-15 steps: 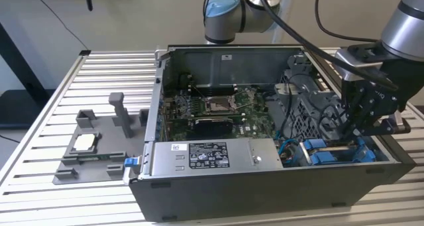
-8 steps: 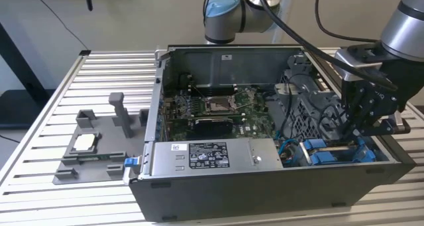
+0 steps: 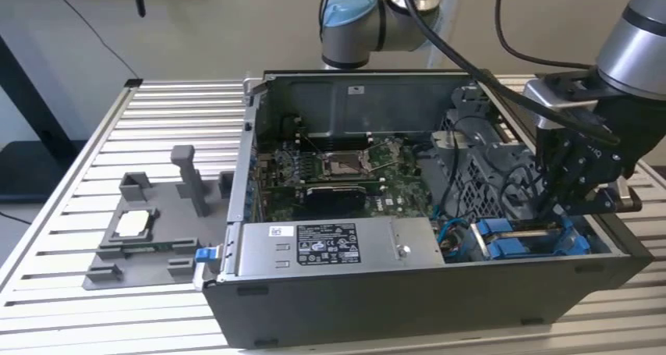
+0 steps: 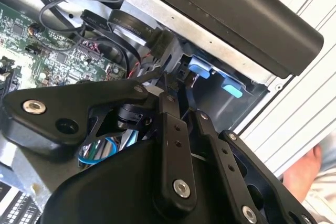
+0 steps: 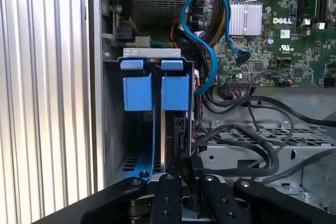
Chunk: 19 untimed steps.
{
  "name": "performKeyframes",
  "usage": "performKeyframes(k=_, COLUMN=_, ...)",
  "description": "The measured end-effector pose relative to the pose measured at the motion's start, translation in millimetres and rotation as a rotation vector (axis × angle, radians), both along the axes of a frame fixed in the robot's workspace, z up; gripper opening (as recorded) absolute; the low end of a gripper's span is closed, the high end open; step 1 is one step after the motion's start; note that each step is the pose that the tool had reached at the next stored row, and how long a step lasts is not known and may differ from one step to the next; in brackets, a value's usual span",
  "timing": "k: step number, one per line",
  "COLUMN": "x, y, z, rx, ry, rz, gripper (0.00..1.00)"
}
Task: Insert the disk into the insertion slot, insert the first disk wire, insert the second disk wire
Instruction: 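Insert the first disk wire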
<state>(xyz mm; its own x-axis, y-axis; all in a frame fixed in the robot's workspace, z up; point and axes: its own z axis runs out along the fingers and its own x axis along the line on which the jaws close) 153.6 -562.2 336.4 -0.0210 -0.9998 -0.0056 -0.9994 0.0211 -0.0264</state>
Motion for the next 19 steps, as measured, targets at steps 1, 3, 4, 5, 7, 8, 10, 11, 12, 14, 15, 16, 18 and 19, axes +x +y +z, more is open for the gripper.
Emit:
performKeyframes(k=1, x=0.0, y=0.0, z=-0.8, rx=-0.0003, ry=0.0000, rz=-0.002, gripper=0.19)
performKeyframes(k=3, x=0.0, y=0.0, z=-2.6, rx=-0.0006, ry=0.0000, rz=-0.006, gripper=0.19)
performKeyframes(k=4, x=0.0, y=0.0, z=-3.2, rx=-0.0009, ry=0.0000, rz=-0.008, gripper=0.19)
performKeyframes(k=5, x=0.0, y=0.0, z=-3.7, rx=-0.0009, ry=0.0000, rz=-0.009, gripper=0.19)
performKeyframes(k=7, x=0.0, y=0.0, z=-4.5, rx=-0.0005, ry=0.0000, rz=-0.009, gripper=0.19)
performKeyframes(k=8, x=0.0, y=0.0, z=-4.7, rx=-0.0003, ry=0.0000, rz=-0.009, gripper=0.19)
performKeyframes(k=10, x=0.0, y=0.0, z=-4.8, rx=-0.0002, ry=0.0000, rz=-0.009, gripper=0.19)
performKeyframes(k=11, x=0.0, y=0.0, z=-4.8, rx=-0.0003, ry=0.0000, rz=-0.009, gripper=0.19)
performKeyframes(k=12, x=0.0, y=0.0, z=-4.8, rx=-0.0003, ry=0.0000, rz=-0.009, gripper=0.19)
performKeyframes(k=14, x=0.0, y=0.1, z=-5.2, rx=0.0006, ry=0.0000, rz=-0.009, gripper=0.19)
performKeyframes(k=15, x=0.0, y=0.1, z=-5.8, rx=0.0016, ry=0.0001, rz=-0.009, gripper=0.20)
performKeyframes(k=16, x=0.0, y=0.1, z=-6.1, rx=0.0019, ry=0.0001, rz=-0.009, gripper=0.20)
performKeyframes(k=18, x=0.0, y=0.0, z=-5.5, rx=0.0006, ry=0.0000, rz=-0.009, gripper=0.33)
performKeyframes(k=19, x=0.0, y=0.0, z=-5.2, rx=-0.0001, ry=0.0000, rz=-0.009, gripper=0.33)
